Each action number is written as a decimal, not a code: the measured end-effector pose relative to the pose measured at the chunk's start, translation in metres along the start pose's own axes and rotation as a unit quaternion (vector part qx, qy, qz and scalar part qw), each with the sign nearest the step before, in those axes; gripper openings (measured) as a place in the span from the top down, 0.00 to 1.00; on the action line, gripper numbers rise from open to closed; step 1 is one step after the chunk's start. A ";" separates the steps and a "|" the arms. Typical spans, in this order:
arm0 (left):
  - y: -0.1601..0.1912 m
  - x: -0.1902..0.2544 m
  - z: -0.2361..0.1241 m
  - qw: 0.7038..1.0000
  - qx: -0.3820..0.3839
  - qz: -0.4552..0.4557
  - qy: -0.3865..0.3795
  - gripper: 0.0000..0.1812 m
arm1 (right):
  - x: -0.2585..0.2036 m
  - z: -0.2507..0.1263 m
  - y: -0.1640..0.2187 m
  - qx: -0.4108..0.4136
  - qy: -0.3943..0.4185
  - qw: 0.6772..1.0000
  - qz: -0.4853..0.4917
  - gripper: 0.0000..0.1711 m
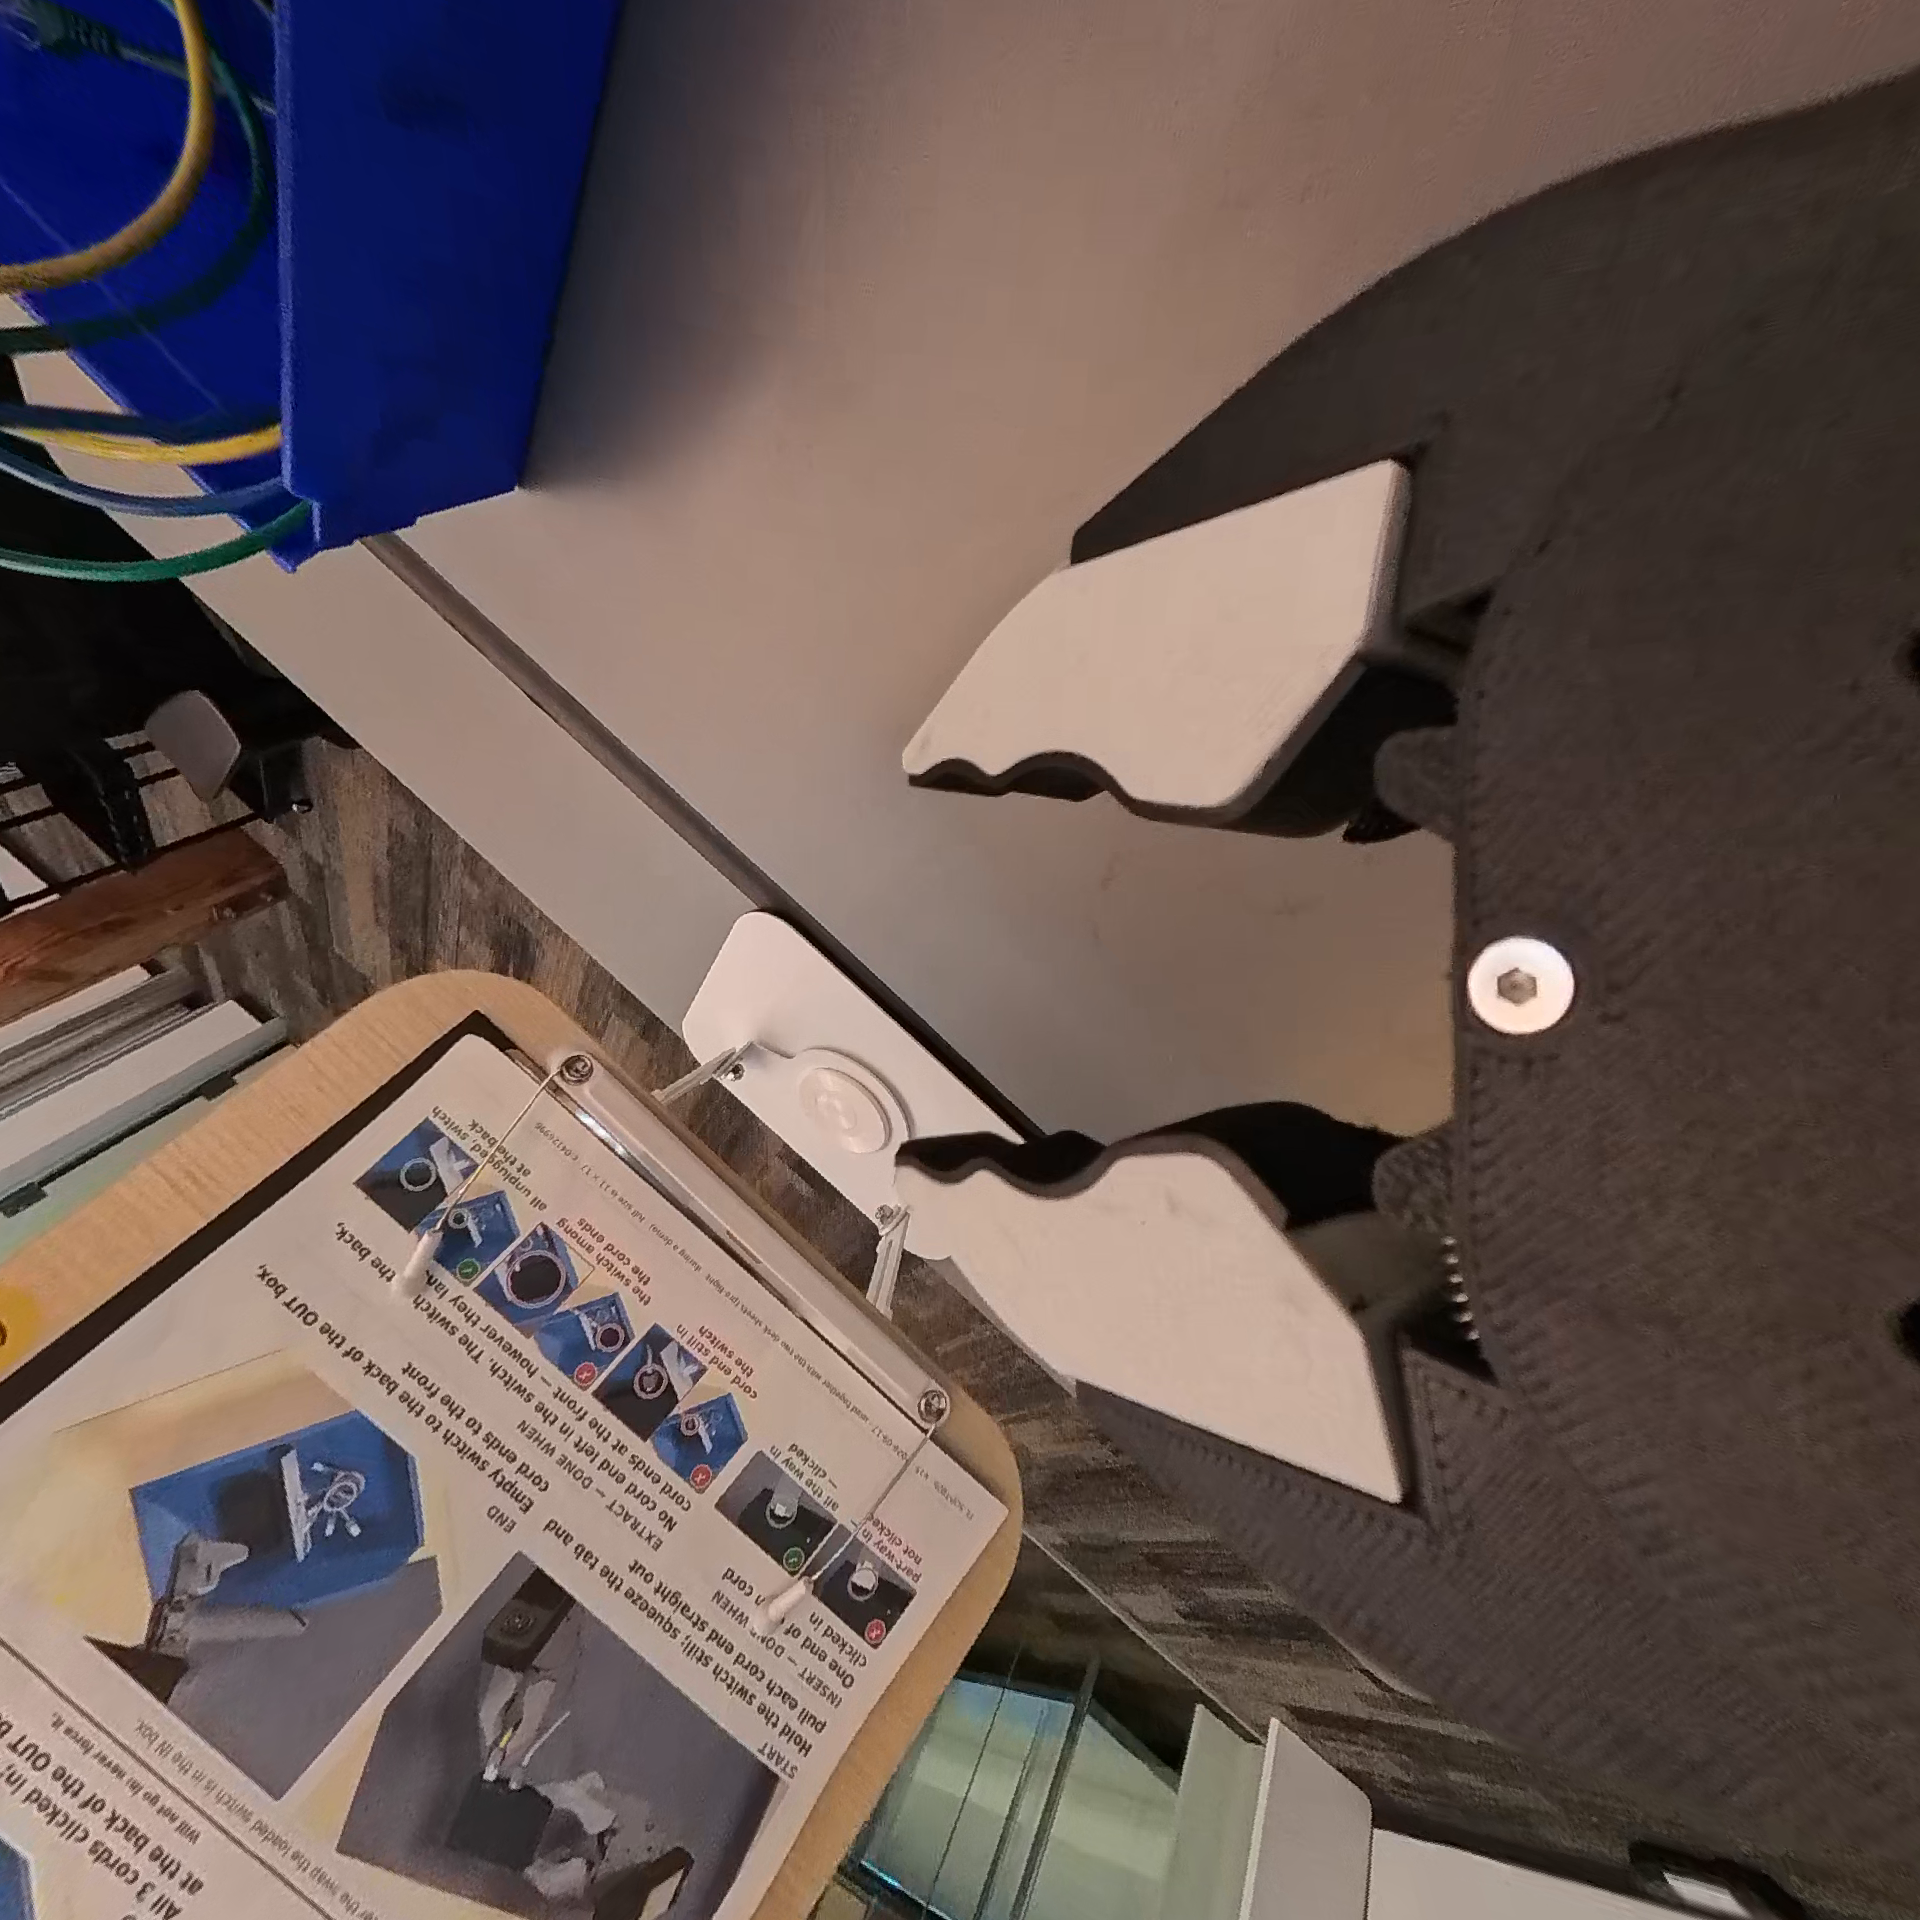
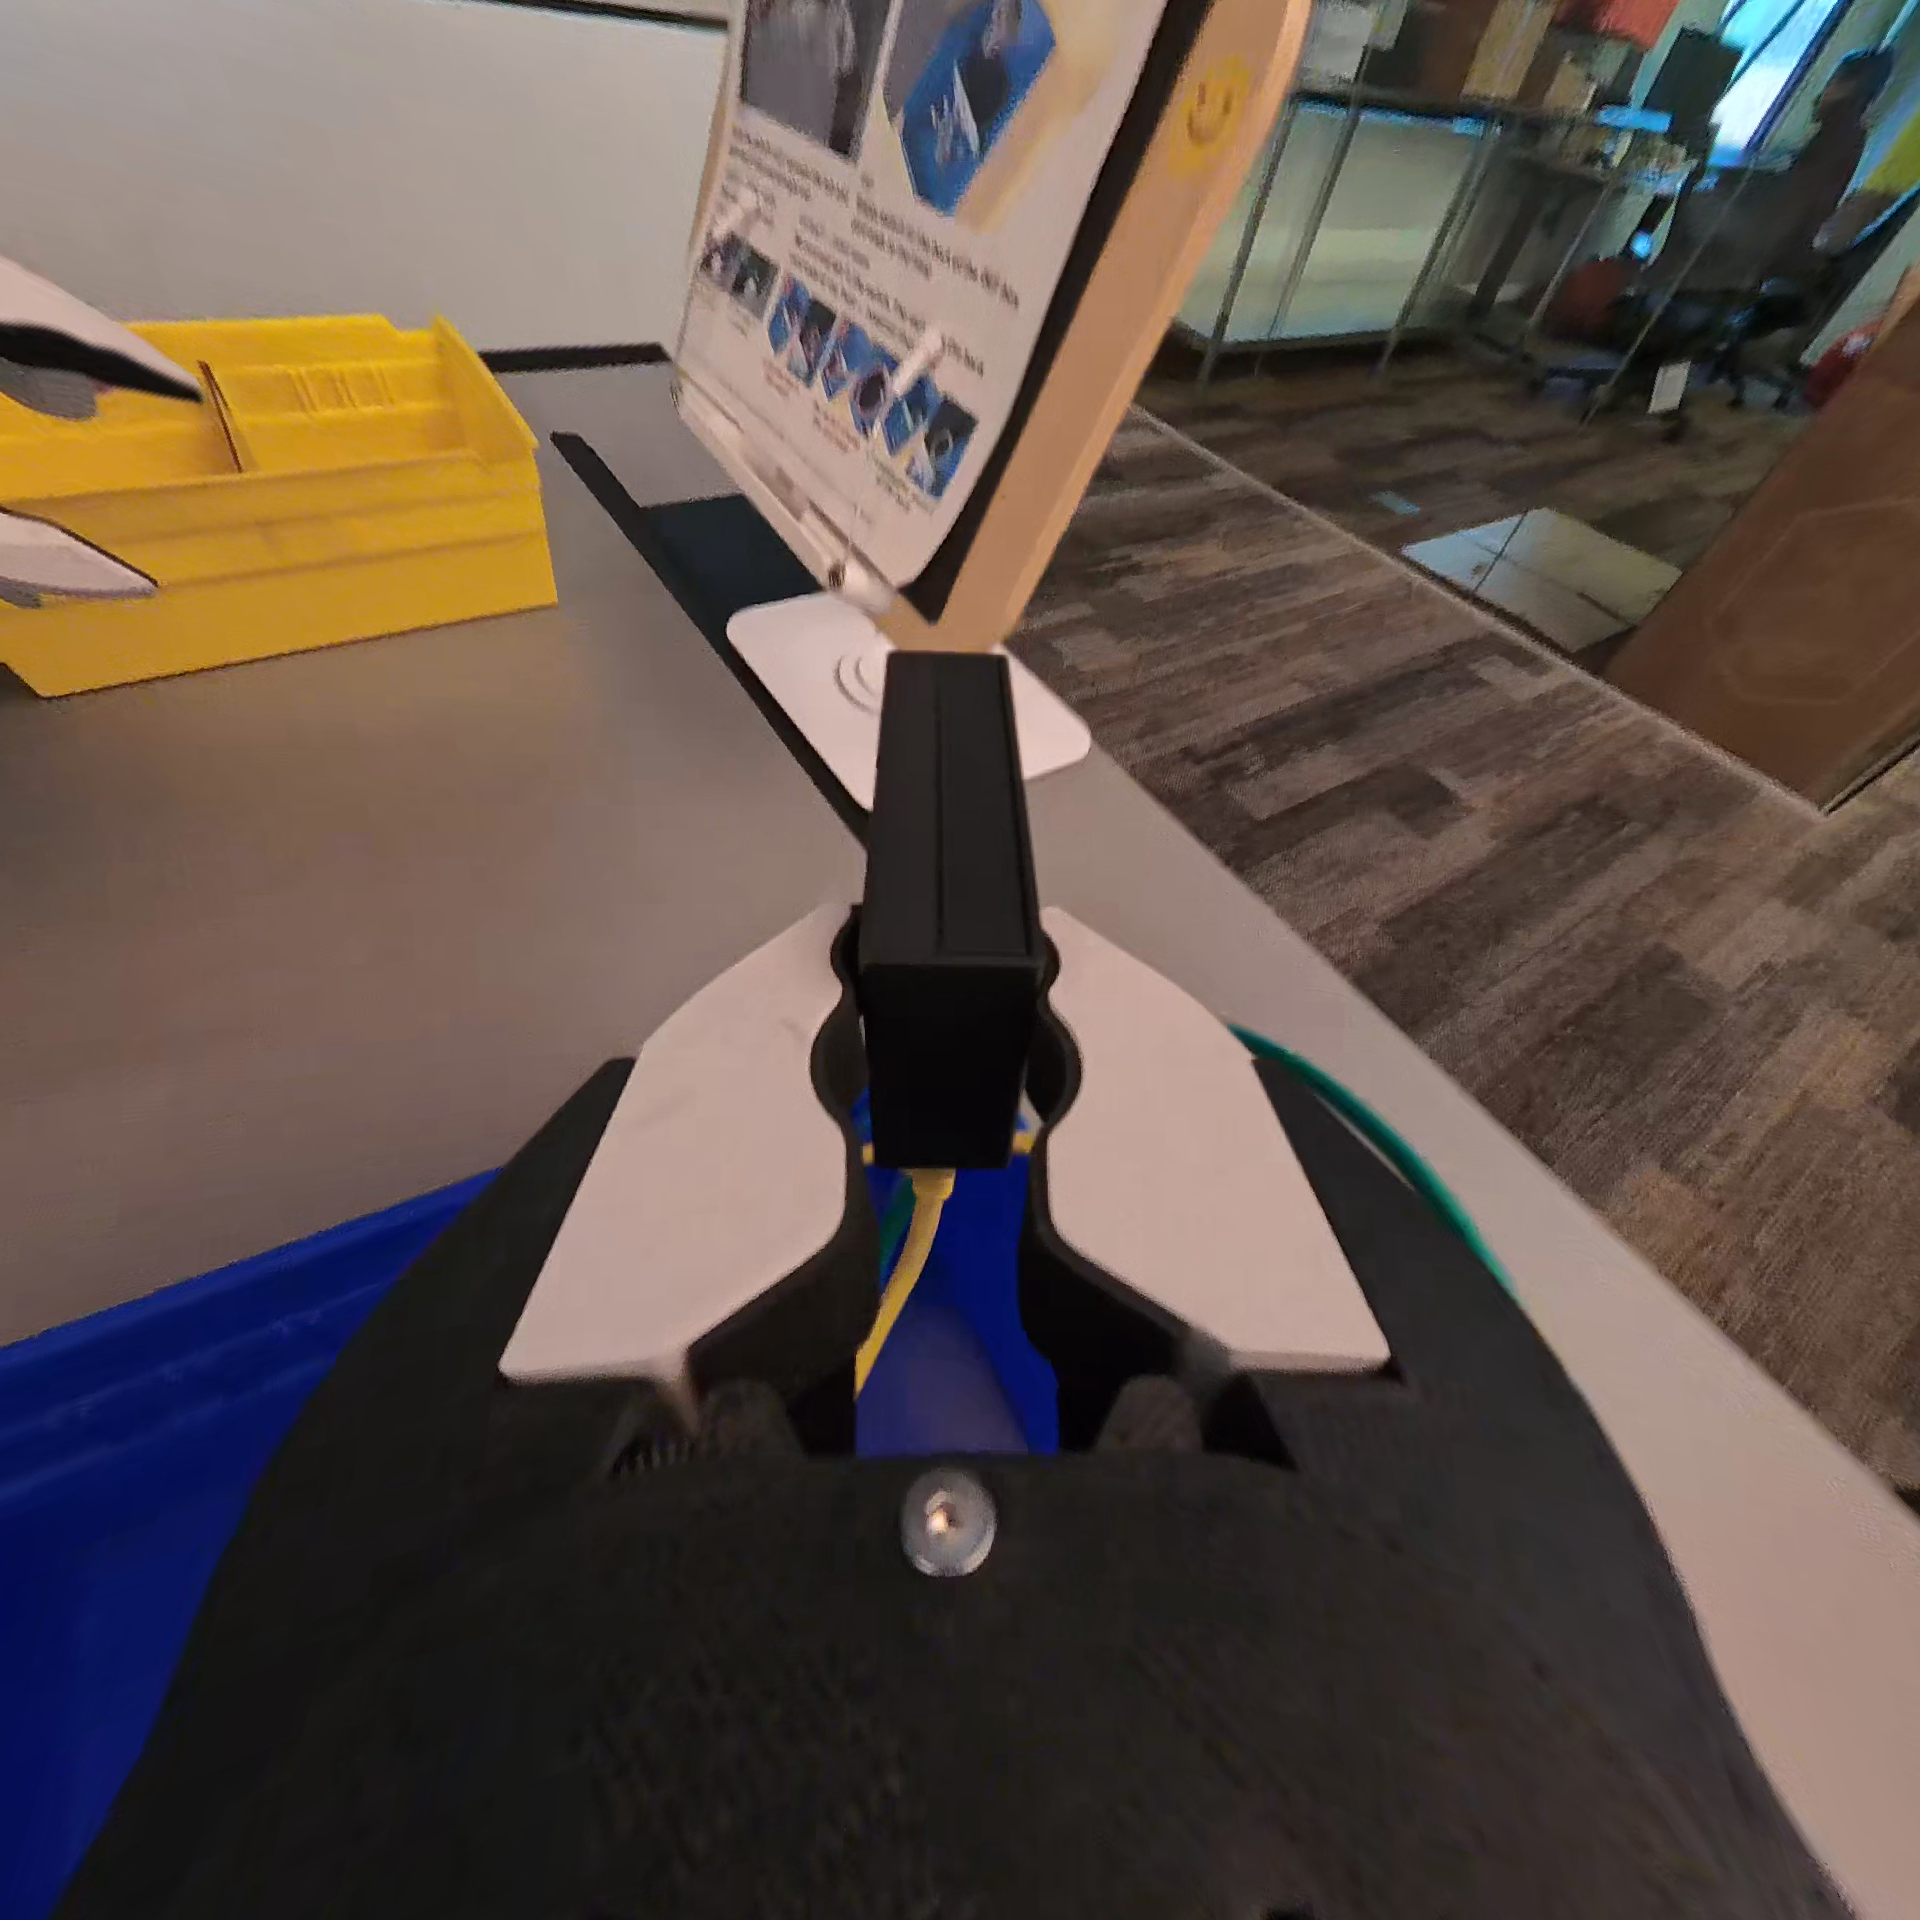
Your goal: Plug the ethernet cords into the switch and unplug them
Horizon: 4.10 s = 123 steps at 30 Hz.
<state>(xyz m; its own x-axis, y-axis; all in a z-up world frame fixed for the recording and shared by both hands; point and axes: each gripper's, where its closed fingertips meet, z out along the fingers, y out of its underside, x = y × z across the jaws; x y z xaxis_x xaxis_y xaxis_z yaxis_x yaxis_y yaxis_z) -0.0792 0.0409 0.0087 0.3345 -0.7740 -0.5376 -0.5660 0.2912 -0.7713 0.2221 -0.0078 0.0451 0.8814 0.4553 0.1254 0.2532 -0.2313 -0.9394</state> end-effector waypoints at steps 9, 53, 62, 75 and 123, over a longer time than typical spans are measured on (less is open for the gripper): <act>0.000 0.008 0.002 1.000 -0.003 0.011 0.007 0.66 | 0.012 0.010 0.048 -0.069 0.025 0.990 0.119 0.83; 0.329 -0.163 -0.174 0.791 -0.349 -0.501 0.053 0.66 | -0.108 -0.164 0.225 -0.371 0.262 0.838 0.302 0.94; 0.336 -0.138 -0.160 0.801 -0.432 -0.401 0.105 0.94 | -0.130 -0.154 0.218 -0.367 0.275 0.832 0.314 0.94; 0.259 -0.064 -0.096 0.809 -0.494 -0.252 0.194 0.89 | -0.159 -0.097 0.193 -0.376 0.241 0.850 0.279 0.94; 0.042 -0.252 -0.216 0.885 0.215 -0.401 -0.103 0.73 | -0.302 0.170 0.064 -0.549 -0.051 0.765 0.332 0.97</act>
<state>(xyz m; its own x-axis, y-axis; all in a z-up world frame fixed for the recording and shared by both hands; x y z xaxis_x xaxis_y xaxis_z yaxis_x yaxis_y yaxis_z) -0.3499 0.1268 0.1855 0.6536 -0.7226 0.2251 0.2394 -0.0848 -0.9672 -0.0958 -0.0139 -0.1072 0.9398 -0.0239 -0.3409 -0.0051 -0.9984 0.0561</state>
